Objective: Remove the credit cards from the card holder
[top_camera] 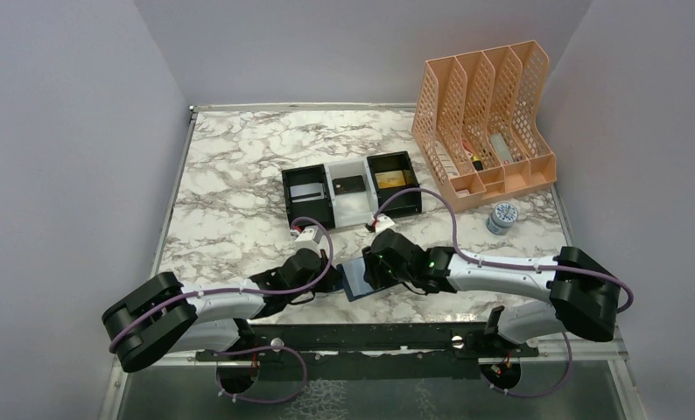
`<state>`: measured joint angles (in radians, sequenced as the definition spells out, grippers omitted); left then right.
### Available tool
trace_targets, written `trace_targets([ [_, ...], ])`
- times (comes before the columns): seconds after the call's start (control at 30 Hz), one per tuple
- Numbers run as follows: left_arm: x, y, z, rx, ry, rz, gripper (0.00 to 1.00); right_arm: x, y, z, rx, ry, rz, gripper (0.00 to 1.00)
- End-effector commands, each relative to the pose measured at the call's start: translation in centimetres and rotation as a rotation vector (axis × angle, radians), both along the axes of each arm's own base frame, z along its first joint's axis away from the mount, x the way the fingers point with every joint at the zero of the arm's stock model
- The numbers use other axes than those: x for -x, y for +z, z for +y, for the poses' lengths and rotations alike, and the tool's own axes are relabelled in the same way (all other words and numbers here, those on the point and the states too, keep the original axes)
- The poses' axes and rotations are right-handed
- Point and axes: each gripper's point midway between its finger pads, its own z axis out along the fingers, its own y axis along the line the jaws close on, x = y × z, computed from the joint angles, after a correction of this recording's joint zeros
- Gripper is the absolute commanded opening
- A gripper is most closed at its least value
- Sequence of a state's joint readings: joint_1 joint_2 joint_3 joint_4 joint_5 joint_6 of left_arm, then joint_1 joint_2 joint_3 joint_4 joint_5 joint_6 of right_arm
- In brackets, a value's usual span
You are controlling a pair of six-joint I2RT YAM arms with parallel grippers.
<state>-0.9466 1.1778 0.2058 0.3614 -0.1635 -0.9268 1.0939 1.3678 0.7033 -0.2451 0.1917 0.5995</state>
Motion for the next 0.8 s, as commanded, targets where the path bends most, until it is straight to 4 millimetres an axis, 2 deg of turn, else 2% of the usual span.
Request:
trace_targets([
  [0.0,1.8,-2.7,1.6,-0.106,-0.033,0.075,0.0,1.0,1.0,1.8,-0.103,0.077,0.018,0.39],
  [0.1,1.8,-2.8,1.7,-0.109,-0.033,0.076,0.0,1.2,1.7,2.3,-0.126,0.102,0.02,0.41],
  [0.23,1.9,-2.7,1.6,-0.106,-0.039,0.075,0.0,-1.1,2.4,-0.6,-0.057,-0.054,-0.073,0.48],
  [0.27,1.8,-2.6,1.6,-0.104,-0.039,0.071,0.0,-1.0,1.8,-1.7,-0.048,-0.071,-0.059,0.57],
  [0.33,1.8,-2.5,1.5,-0.101,-0.043,0.07,0.0,-0.5,1.0,-1.9,-0.051,-0.071,-0.032,0.57],
  [0.47,1.9,-2.5,1.6,-0.106,-0.048,0.071,0.0,-1.0,-0.5,-3.0,-0.042,-0.121,-0.003,0.58],
  [0.77,1.9,-2.4,1.6,-0.11,-0.052,0.069,0.0,-1.2,-1.7,-3.0,-0.078,-0.095,0.059,0.57],
])
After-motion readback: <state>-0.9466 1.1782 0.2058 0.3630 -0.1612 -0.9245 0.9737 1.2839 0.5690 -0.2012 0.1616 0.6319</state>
